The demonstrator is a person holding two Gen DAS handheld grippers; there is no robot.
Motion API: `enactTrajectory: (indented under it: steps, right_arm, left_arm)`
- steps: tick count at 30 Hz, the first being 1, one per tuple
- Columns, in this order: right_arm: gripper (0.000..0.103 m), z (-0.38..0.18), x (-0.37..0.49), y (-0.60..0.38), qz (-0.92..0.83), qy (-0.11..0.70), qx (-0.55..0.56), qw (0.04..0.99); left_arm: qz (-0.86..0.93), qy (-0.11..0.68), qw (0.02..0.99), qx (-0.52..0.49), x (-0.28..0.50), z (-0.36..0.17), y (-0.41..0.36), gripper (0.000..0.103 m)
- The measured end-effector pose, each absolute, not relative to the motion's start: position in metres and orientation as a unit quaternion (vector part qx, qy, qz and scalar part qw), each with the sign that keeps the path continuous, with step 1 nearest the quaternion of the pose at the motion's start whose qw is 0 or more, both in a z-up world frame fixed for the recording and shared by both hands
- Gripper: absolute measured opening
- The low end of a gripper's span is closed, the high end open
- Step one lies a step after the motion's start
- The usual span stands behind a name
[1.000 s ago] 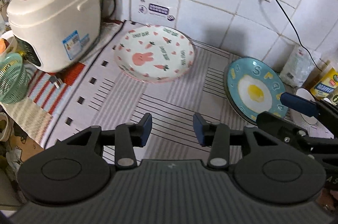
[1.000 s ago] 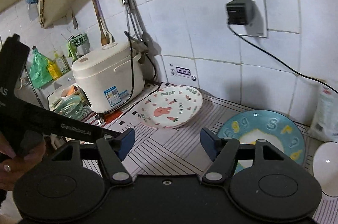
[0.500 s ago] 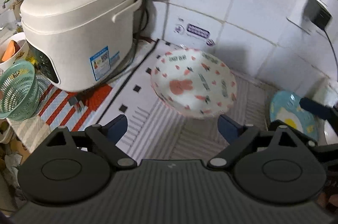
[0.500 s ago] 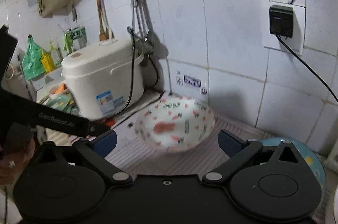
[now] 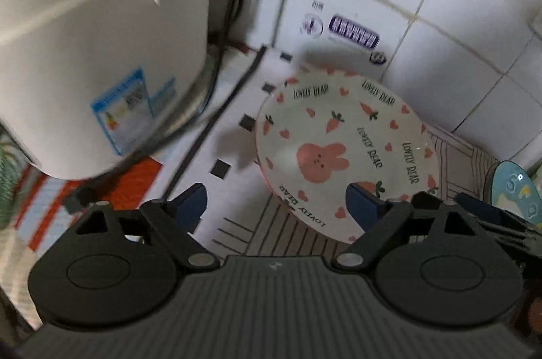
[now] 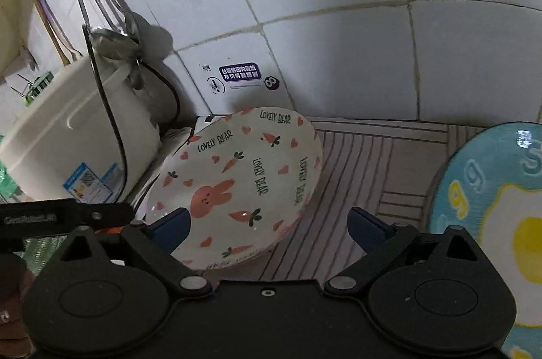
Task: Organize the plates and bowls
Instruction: 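Move both grippers to the pink bunny plate and close on its rim, then lift the bunny plate and carry it toward the stacked plates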
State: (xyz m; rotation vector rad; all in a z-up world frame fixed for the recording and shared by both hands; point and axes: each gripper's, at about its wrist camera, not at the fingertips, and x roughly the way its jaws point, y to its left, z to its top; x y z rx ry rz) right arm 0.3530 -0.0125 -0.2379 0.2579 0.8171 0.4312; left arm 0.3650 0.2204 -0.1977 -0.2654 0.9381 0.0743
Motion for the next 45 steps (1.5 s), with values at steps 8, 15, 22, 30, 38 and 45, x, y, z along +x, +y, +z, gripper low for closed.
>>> enactTrajectory:
  steps: [8, 15, 22, 30, 38, 45]
  right_arm:
    - [0.082, -0.253, 0.373, -0.005, 0.191, 0.385, 0.153, 0.890]
    - [0.036, -0.269, 0.384, -0.015, 0.172, 0.409, 0.185, 0.877]
    - [0.017, -0.270, 0.394, -0.020, 0.163, 0.440, 0.197, 0.861]
    - [0.018, -0.252, 0.387, -0.021, 0.181, 0.443, 0.175, 0.860]
    - [0.018, -0.228, 0.353, -0.042, 0.186, 0.439, 0.162, 0.864]
    - [0.019, -0.202, 0.313, -0.075, 0.175, 0.419, 0.178, 0.873]
  left_arm:
    - [0.007, 0.477, 0.869, -0.134, 0.396, -0.221, 0.220, 0.064]
    - [-0.006, 0.502, 0.856, -0.121, 0.404, -0.235, 0.221, 0.029]
    - [0.000, 0.518, 0.846, -0.128, 0.411, -0.234, 0.221, 0.028]
    - [-0.001, 0.530, 0.839, -0.123, 0.394, -0.209, 0.214, 0.027]
    - [-0.020, 0.523, 0.844, -0.117, 0.356, -0.188, 0.193, 0.027]
    - [-0.046, 0.499, 0.862, -0.078, 0.327, -0.154, 0.153, 0.027]
